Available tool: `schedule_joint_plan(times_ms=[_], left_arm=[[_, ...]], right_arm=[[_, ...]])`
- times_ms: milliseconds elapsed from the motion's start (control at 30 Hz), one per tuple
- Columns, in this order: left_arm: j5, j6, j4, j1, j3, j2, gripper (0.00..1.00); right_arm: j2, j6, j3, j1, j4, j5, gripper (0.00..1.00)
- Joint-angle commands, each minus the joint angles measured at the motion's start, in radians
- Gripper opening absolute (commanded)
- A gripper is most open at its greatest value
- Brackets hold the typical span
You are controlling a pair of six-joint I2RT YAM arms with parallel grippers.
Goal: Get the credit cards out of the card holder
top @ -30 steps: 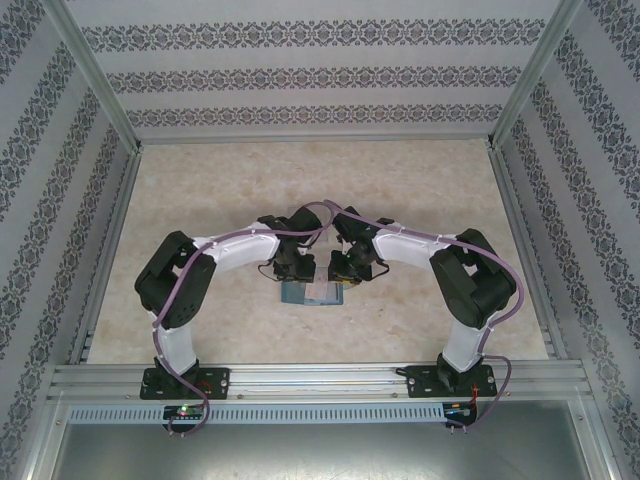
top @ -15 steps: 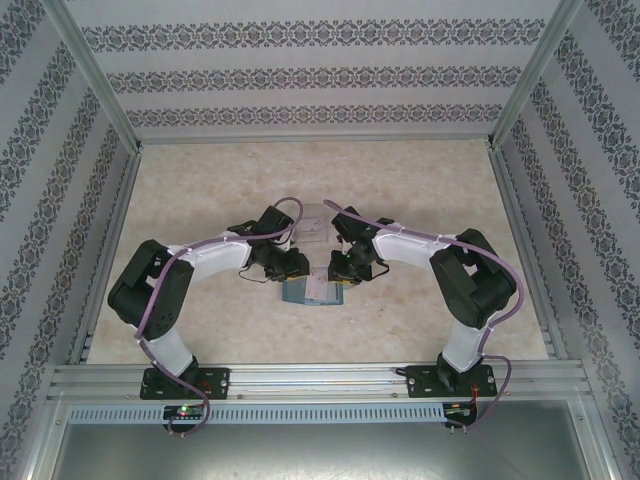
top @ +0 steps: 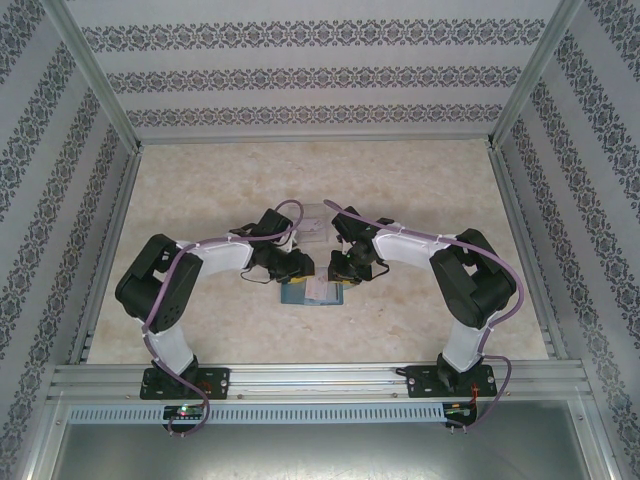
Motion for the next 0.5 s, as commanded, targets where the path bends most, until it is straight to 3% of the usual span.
schedule_joint_plan(times_ms=[0, 467], left_arm=[[-0.006, 0.046, -0.037, 0.012, 0.007, 0.009, 0.35], [0.177, 0.019, 0.113, 0.012, -0.048, 0.023, 0.36]], right_arm=[[0.029, -0.010, -0.018, 0.001, -0.044, 0.031, 0.27], [0.037, -0.006, -0.020, 0.003, -0.036, 0.026, 0.27]])
